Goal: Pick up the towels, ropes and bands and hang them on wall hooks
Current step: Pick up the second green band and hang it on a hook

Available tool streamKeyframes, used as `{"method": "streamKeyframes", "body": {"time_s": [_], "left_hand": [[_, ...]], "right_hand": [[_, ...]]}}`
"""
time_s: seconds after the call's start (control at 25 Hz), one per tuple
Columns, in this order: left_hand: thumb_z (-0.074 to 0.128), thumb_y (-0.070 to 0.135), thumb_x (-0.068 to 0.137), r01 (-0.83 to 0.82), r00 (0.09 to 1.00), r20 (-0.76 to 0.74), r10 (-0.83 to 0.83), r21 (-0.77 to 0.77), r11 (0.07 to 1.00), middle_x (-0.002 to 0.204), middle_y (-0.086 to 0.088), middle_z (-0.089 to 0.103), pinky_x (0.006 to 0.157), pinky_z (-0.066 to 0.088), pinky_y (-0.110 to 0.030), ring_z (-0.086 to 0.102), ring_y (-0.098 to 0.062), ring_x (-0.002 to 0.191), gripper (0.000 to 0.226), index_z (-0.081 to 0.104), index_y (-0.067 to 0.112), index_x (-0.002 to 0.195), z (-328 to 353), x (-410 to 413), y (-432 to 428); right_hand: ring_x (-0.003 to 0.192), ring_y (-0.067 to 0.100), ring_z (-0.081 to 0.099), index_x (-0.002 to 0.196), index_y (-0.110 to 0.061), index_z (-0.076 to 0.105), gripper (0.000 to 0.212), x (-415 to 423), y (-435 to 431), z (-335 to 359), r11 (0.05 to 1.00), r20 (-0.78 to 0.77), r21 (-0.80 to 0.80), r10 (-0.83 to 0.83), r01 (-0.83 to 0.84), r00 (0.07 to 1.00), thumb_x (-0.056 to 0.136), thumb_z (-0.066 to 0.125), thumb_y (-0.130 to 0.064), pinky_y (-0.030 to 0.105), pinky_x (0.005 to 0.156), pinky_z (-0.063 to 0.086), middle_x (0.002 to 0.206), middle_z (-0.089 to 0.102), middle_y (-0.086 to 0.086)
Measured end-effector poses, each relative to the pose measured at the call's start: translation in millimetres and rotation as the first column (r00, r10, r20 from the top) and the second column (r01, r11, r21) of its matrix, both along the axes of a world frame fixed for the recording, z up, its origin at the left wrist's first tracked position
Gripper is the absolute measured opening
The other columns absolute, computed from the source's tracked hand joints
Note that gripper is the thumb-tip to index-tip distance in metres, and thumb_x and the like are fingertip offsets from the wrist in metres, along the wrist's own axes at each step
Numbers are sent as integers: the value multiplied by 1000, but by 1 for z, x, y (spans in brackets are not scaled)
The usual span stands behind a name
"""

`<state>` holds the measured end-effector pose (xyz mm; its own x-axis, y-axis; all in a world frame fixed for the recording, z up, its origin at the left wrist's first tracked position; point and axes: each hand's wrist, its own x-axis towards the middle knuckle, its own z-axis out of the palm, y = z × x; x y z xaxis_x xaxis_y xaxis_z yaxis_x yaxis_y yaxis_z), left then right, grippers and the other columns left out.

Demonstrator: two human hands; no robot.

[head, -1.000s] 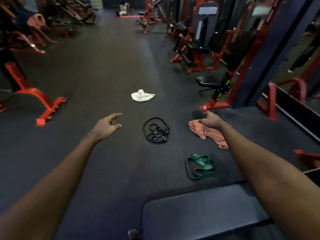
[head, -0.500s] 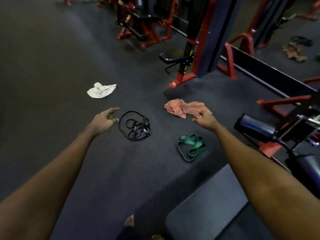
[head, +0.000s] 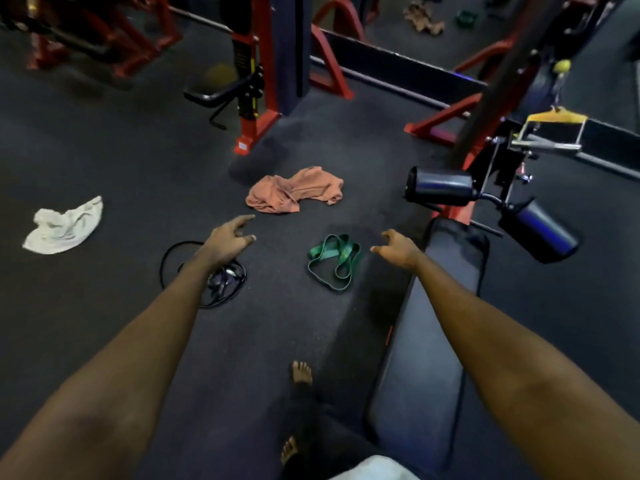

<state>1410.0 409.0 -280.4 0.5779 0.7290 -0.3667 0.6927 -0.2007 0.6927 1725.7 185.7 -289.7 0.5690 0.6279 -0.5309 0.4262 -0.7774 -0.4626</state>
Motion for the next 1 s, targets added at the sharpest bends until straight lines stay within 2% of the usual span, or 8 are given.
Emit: {"method": "streamKeyframes", "body": {"time_s": [0.12,0.28,0.36,0.48,0.64,0.8,0.92,1.0], "left_hand": [[64,27,90,40,999,-32,-41,-35,999,145,-3,51,106,43,-37,52,-22,128,55,47,33,142,-31,31,40],[62,26,91,98,988,-104,-112,-129,987,143,-3,51,100,47,-36,53,-23,126,53,47,36,141,-82,65,96],[63,26,91,118,984,-109,-138,-175,978,145,-4,50,98,50,-40,52,-23,126,53,46,38,141,-109,81,126],[62,27,93,151,970,-151,-191,-243,958,149,-6,46,101,48,-44,49,-25,130,54,45,37,143,-153,99,162],[61,26,94,189,949,-183,-256,-318,929,151,-5,43,105,44,-39,47,-24,133,54,43,36,144,-231,132,218],[60,29,96,205,923,-235,-304,-369,907,152,-5,41,105,43,-39,45,-24,135,57,37,37,147,-331,158,266],[58,28,97,238,884,-286,-371,-407,882,152,-3,42,100,42,-37,44,-25,135,57,35,38,148,-428,182,283],[59,27,96,231,873,-307,-379,-424,876,145,-3,47,94,43,-34,49,-24,128,58,36,39,148,-495,195,288]], "right_hand": [[134,31,47,146,-7,40,69,10,25,-34,998,-58,-23,-65,64,996,90,68,-36,37,109,40,149,46,14],[128,32,52,138,-3,48,56,10,67,-83,992,-121,-91,-95,84,988,91,66,-29,37,104,43,141,52,18],[128,32,52,138,-3,49,54,7,93,-106,986,-147,-129,-129,110,981,92,66,-26,36,103,42,141,53,18],[126,29,53,140,-5,46,55,0,129,-144,977,-202,-189,-132,94,970,92,65,-25,32,100,42,141,53,14],[130,30,49,145,-7,41,62,6,179,-213,956,-228,-257,-202,141,953,91,64,-26,33,103,40,146,47,14],[131,32,48,145,-6,41,61,24,227,-316,937,-231,-300,-254,180,939,92,63,-26,32,102,40,146,47,16],[129,33,49,146,-7,39,62,39,250,-423,917,-266,-357,-283,178,922,92,61,-27,36,101,43,147,45,17],[127,34,51,144,-7,41,60,45,260,-503,906,-266,-393,-278,159,923,91,61,-27,39,100,46,145,47,17]]}}
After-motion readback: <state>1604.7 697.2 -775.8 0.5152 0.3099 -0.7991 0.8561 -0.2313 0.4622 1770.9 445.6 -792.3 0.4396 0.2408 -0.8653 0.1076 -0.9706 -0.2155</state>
